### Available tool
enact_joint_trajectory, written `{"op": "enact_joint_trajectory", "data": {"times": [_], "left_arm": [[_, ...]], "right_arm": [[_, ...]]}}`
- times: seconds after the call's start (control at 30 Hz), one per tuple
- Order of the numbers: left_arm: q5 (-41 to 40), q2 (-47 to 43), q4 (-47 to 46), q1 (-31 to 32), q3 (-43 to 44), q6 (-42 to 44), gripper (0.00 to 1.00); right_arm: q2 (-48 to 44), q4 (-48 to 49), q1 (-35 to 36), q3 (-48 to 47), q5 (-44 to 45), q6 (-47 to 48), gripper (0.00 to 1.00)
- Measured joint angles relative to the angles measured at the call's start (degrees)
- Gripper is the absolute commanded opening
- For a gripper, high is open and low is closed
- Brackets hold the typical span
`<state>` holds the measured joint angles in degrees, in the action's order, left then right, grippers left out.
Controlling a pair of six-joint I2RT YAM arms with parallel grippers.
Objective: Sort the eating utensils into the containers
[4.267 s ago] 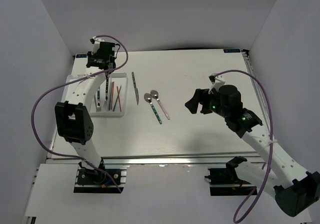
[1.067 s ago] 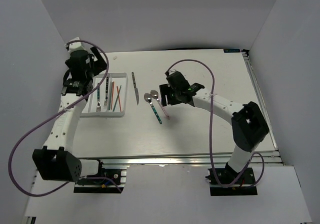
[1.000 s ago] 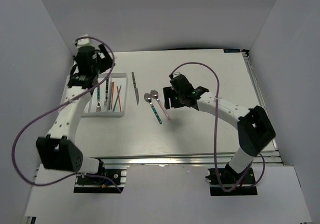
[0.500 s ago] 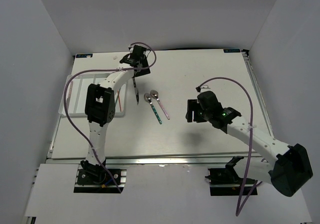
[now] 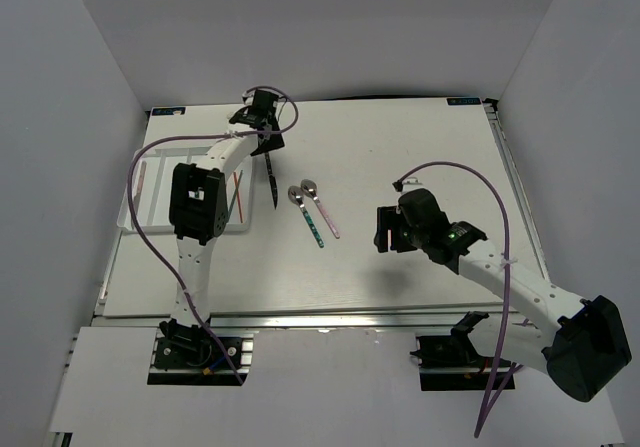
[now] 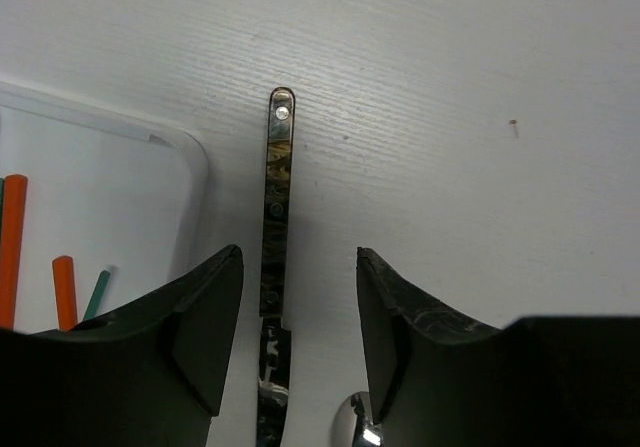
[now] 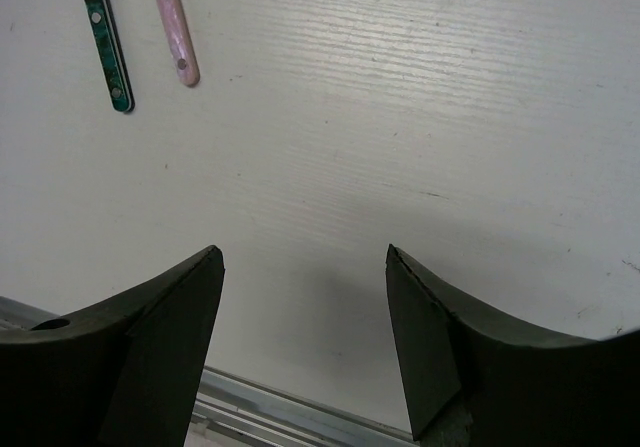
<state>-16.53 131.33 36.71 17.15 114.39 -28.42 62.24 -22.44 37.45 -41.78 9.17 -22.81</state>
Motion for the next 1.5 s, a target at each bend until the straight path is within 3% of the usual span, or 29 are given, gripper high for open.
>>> {"op": "enact_joint_trajectory", "data": {"times": [0.37, 0.47, 0.57, 0.63, 0.8, 0.9, 1.27, 1.5], "left_arm": [[3.1, 4.3, -3.3, -1.9, -4.0, 1.4, 0.47], [3.1, 3.9, -5.5, -2.1, -5.4, 1.6, 0.39], [3.7, 3.9, -7.1, -2.2, -5.9, 1.9, 0.23], [4.6, 3.9, -7.4, -2.4, -5.9, 2.3, 0.17], [6.4, 4.4, -6.4, -2.4, -4.7, 4.0, 0.14], [7.4, 5.4, -4.7, -2.3, -2.4, 6.0, 0.0], [12.4, 3.3, 0.9, 0.9, 0.2, 14.2, 0.0], [10.4, -3.3, 4.1, 1.0, 5.0, 22.1, 0.0]], "right_arm": [[0.0, 0.0, 0.0, 0.1, -2.0, 0.6, 0.71], [-0.1, 0.0, 0.0, 0.1, -2.1, 0.7, 0.7], [-0.4, -0.1, 0.0, 0.1, -2.3, 0.8, 0.71], [-1.1, -0.1, 0.0, 0.1, -2.3, 0.9, 0.7], [-2.6, -0.1, 0.0, 0.1, -2.5, 1.0, 0.7], [-3.2, -0.1, 0.0, 0.1, -2.7, 1.1, 0.7], [-3.8, -0.2, 0.0, 0.1, -3.0, 2.3, 0.7], [-5.0, -0.2, 0.0, 0.1, -3.1, 2.5, 0.7]]}}
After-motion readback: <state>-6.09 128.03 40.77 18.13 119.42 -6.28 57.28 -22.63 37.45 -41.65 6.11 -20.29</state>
